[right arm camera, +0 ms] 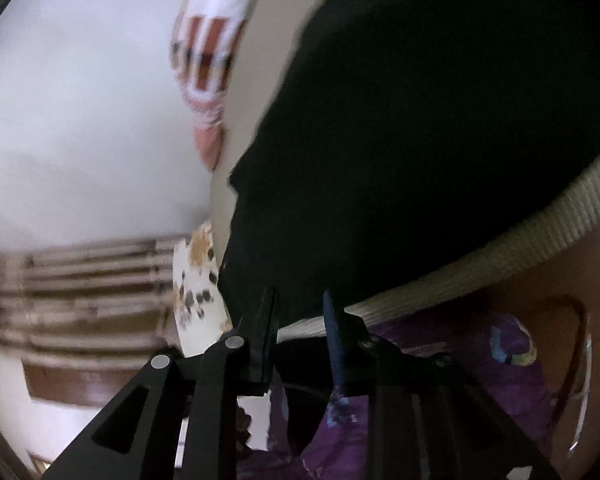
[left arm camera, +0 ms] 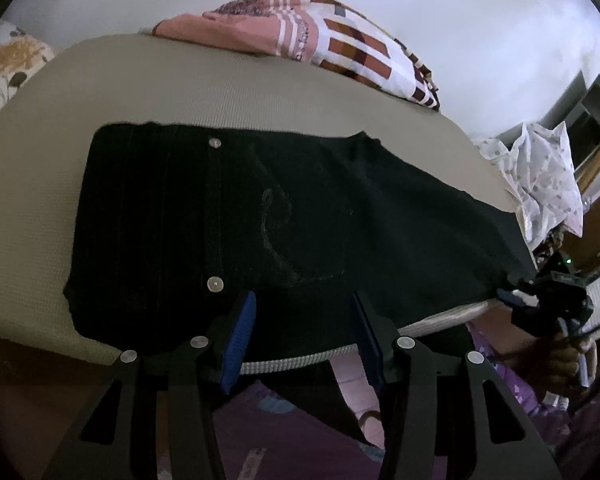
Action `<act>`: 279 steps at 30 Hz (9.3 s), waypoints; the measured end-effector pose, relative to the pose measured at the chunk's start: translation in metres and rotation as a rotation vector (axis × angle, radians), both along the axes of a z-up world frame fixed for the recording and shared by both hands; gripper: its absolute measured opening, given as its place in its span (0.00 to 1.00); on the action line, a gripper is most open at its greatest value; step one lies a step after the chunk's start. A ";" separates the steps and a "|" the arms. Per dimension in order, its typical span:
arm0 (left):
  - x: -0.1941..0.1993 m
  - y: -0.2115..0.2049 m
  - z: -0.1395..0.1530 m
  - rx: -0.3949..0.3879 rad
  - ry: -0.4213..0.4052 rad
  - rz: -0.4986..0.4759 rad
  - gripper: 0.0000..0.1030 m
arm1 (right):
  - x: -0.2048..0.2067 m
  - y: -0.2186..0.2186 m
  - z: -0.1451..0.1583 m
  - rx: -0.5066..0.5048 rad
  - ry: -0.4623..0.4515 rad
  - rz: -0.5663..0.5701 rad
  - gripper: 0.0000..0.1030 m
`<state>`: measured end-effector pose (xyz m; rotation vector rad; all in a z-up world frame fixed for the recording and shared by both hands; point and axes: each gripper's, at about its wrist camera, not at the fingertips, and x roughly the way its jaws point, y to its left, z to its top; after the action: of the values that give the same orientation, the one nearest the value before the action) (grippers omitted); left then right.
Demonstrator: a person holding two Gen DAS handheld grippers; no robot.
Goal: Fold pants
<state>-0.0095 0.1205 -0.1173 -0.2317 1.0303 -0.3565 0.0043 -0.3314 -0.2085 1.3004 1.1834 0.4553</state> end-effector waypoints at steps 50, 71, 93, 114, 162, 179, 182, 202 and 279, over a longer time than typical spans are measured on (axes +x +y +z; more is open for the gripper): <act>0.010 0.117 -0.019 0.111 0.044 0.444 0.48 | 0.205 0.204 0.079 -0.859 -0.709 0.863 0.27; 0.028 0.136 -0.010 0.097 0.028 0.403 0.50 | 0.233 0.215 0.046 -0.857 -0.651 0.713 0.02; 0.125 0.108 -0.024 0.065 0.042 0.168 0.21 | 0.226 0.209 0.050 -0.768 -0.695 0.684 0.06; 0.083 0.076 0.019 0.496 -0.184 0.233 0.90 | 0.171 0.058 0.095 -0.570 -0.548 0.148 0.33; 0.038 -0.069 0.023 0.117 -0.062 0.043 0.90 | -0.067 -0.225 0.015 -0.454 -0.030 -0.604 0.09; 0.035 -0.075 0.026 0.293 -0.138 0.057 0.90 | -0.028 -0.175 0.065 -0.361 -0.152 -0.516 0.09; 0.036 -0.074 0.025 0.306 -0.137 0.065 0.90 | -0.011 -0.148 0.073 -0.339 -0.178 -0.456 0.09; 0.034 -0.045 0.023 0.319 -0.094 0.126 0.90 | 0.046 0.024 0.054 -0.261 -0.197 -0.078 0.10; 0.041 -0.040 -0.015 0.320 0.053 0.081 0.90 | 0.039 0.159 0.029 0.050 -0.258 0.384 0.38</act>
<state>0.0312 0.0803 -0.1322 0.0053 1.1108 -0.1087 0.0431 -0.1720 -0.1793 1.0181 1.2080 0.9089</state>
